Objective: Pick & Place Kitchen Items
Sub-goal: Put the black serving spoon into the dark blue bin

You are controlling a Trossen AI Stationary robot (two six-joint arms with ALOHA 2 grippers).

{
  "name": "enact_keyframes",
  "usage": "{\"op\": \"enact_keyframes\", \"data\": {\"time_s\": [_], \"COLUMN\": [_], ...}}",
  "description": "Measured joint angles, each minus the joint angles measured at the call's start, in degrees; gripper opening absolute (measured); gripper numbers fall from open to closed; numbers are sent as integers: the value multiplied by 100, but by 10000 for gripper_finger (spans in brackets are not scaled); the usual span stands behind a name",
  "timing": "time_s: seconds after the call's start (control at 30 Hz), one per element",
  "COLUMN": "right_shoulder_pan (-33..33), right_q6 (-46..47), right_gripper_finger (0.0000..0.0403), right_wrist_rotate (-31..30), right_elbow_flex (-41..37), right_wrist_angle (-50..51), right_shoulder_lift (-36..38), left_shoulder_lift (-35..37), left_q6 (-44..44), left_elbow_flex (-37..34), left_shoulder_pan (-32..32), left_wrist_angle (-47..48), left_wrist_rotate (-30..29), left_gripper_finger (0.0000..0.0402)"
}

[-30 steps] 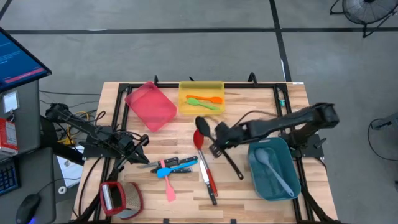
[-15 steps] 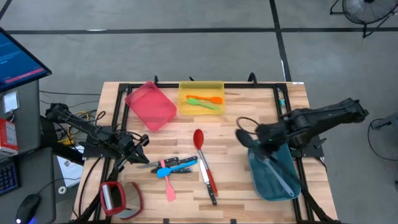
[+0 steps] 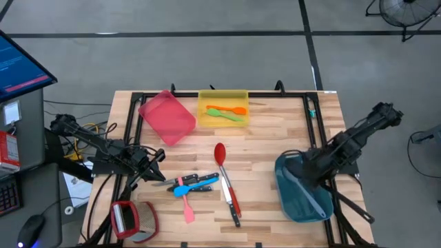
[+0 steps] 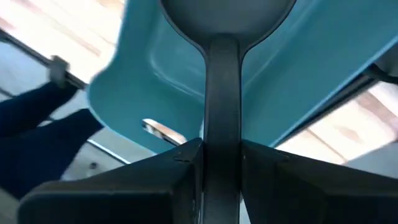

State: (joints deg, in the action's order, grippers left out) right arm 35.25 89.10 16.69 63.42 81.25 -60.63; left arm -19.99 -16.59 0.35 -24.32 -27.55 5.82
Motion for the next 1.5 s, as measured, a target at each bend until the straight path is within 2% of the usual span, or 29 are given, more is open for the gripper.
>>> {"op": "enact_keyframes", "data": {"time_s": [0.4,0.83,1.27,1.37,1.5], "right_shoulder_pan": [310,-141,-315,-317,-317], "right_q6": [-133,-1229,-1471,-1469,-1467], "right_gripper_finger": [64,73,78,90,126], "right_wrist_rotate": [153,155,120,105,105], "right_elbow_flex": [2,2,7,7,7], "right_wrist_angle": [-61,-404,-544,-563,-562], "right_shoulder_lift": [-1435,-2972,-3284,-3282,-3282], "left_shoulder_lift": [0,0,0,0,0], "left_q6": [0,-1,0,-1,0], "left_elbow_flex": [-1,-1,-1,-1,-1], "left_shoulder_pan": [0,0,0,0,0], "left_wrist_angle": [-2,-14,-47,-48,-50], "left_wrist_rotate": [1,0,0,1,1], "left_gripper_finger": [8,8,8,8,8]}}
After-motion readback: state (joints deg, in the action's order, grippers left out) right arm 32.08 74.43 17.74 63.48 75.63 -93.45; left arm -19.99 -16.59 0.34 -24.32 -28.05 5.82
